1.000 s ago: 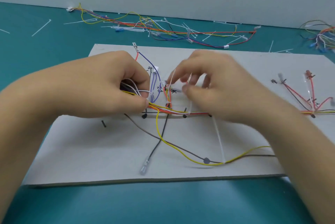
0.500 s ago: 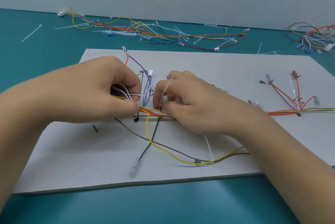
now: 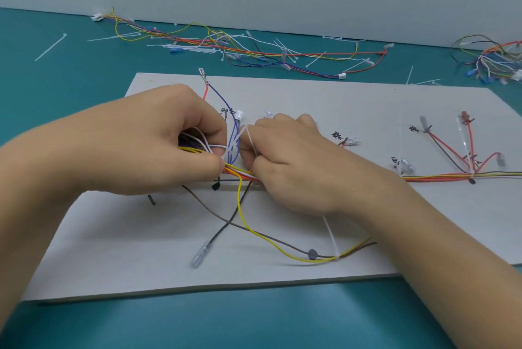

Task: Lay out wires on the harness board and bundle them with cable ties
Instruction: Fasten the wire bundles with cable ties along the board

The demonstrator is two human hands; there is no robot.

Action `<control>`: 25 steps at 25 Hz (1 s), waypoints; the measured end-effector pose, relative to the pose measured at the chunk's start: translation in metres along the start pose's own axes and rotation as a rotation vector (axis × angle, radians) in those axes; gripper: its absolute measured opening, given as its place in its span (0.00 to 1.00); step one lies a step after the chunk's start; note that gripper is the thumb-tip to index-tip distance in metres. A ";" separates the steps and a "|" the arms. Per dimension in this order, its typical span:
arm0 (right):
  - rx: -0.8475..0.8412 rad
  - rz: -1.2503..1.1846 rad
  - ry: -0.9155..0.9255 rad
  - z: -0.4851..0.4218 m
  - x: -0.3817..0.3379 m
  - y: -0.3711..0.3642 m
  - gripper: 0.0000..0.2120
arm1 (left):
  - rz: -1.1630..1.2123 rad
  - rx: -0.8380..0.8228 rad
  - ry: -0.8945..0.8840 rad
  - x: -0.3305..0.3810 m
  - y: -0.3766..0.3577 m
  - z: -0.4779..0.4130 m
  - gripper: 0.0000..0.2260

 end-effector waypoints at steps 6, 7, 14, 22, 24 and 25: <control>0.007 -0.015 -0.023 -0.003 -0.001 0.006 0.12 | 0.065 0.112 -0.076 0.009 0.001 -0.003 0.07; 0.072 -0.055 -0.031 -0.001 0.000 0.016 0.11 | 0.105 0.141 -0.091 0.011 0.004 -0.002 0.06; 0.291 -0.322 -0.022 0.027 0.017 0.049 0.06 | 0.184 0.296 -0.081 0.011 0.022 0.003 0.11; 0.096 -0.163 -0.163 0.046 0.057 0.050 0.32 | 0.093 0.178 0.022 -0.007 0.008 -0.004 0.14; -0.024 -0.126 -0.243 0.050 0.069 0.048 0.31 | 0.004 0.132 0.025 -0.008 0.000 -0.004 0.19; -0.062 -0.086 -0.259 0.051 0.073 0.047 0.27 | -0.028 0.126 0.016 -0.007 -0.004 -0.004 0.20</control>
Point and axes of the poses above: each hand's wrist, its own z-axis away from the middle knuckle, its own y-axis out of the back of the hand, x = y × z, the point moved 7 cm from there along -z, towards the middle knuckle
